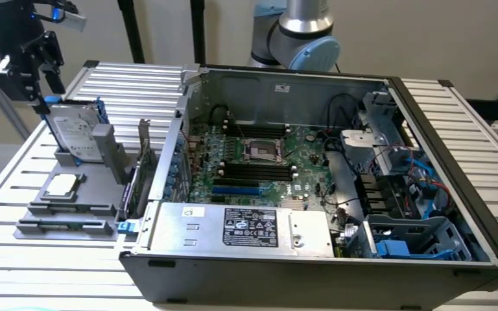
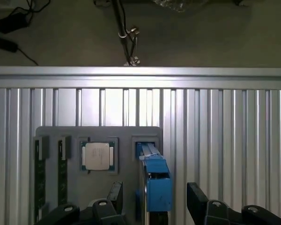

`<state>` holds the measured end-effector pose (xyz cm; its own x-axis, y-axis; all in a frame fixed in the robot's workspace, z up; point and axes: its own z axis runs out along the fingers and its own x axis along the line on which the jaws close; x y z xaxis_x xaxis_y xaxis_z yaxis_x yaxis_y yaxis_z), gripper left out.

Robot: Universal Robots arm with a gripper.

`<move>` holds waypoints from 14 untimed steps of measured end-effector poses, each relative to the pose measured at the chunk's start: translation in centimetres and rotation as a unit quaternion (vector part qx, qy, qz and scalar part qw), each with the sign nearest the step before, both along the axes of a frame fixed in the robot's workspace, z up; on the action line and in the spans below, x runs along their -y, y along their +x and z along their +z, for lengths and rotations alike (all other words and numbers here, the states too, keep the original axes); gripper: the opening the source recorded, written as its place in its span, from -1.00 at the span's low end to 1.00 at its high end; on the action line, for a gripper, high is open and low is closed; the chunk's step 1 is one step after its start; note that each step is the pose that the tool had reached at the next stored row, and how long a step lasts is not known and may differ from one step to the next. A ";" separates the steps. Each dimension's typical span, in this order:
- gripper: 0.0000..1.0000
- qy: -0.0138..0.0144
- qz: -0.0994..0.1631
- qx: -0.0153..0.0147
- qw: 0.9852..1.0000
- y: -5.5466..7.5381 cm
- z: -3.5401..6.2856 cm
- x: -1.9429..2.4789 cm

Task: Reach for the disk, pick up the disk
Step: 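Pick up the disk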

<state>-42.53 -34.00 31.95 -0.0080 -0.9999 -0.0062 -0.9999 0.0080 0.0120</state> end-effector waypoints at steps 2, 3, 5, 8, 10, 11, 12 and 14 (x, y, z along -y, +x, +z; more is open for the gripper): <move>0.31 0.000 0.000 0.000 1.000 0.0 -0.36 -0.04; 0.31 0.000 0.000 0.000 1.000 0.0 -0.54 -0.04; 0.31 0.000 -0.001 0.000 1.000 0.0 -0.90 -0.06; 0.31 0.000 -0.001 0.000 1.000 0.0 -1.45 -0.08; 0.31 0.000 -0.001 0.000 1.000 0.0 -1.82 -0.09; 0.31 0.000 -0.001 0.000 1.000 0.0 -2.00 -0.09; 0.31 0.000 -0.001 0.000 1.000 0.0 -2.18 -0.10; 0.31 0.000 -0.001 0.000 1.000 0.0 -2.54 -0.11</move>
<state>-42.53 -33.89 29.40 -0.0091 -0.9999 -0.0062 -0.9999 0.0091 0.0120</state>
